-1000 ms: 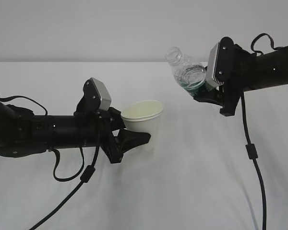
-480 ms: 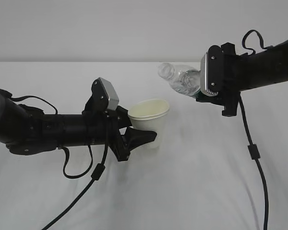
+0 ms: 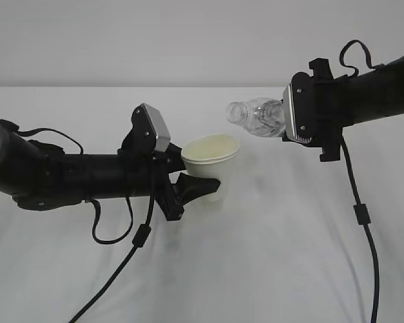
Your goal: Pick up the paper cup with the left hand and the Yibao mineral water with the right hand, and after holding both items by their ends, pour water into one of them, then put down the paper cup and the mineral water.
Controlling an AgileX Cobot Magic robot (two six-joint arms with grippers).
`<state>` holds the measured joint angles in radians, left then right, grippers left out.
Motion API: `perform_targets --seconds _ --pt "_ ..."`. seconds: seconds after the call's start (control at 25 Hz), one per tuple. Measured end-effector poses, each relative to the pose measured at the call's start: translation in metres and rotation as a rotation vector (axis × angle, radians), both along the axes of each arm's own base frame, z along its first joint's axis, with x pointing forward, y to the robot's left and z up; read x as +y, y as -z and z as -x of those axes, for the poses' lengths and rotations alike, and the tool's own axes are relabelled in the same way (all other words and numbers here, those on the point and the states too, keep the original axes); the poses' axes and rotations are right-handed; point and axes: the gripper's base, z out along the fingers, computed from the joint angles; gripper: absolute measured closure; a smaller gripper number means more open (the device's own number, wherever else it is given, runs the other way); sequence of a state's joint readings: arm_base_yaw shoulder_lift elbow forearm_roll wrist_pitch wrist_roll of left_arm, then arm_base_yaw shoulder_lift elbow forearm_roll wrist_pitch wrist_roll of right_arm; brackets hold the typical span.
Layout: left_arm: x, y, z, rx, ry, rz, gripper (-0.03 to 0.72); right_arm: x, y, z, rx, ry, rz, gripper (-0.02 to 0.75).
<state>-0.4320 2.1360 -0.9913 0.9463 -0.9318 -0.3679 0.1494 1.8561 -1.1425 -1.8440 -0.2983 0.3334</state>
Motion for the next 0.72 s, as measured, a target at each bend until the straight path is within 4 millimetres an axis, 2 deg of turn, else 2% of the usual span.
perform_targets --seconds 0.24,0.56,0.72 --pt "-0.002 -0.003 -0.003 -0.015 0.005 0.004 0.291 -0.002 0.000 -0.001 -0.038 -0.027 0.066 0.239" --pt "-0.017 -0.002 0.009 -0.016 0.071 -0.005 0.291 -0.006 0.000 -0.003 -0.068 -0.020 0.121 0.239" --pt "-0.018 -0.002 0.010 -0.016 0.077 -0.006 0.291 -0.006 0.000 -0.004 -0.080 -0.028 0.144 0.239"
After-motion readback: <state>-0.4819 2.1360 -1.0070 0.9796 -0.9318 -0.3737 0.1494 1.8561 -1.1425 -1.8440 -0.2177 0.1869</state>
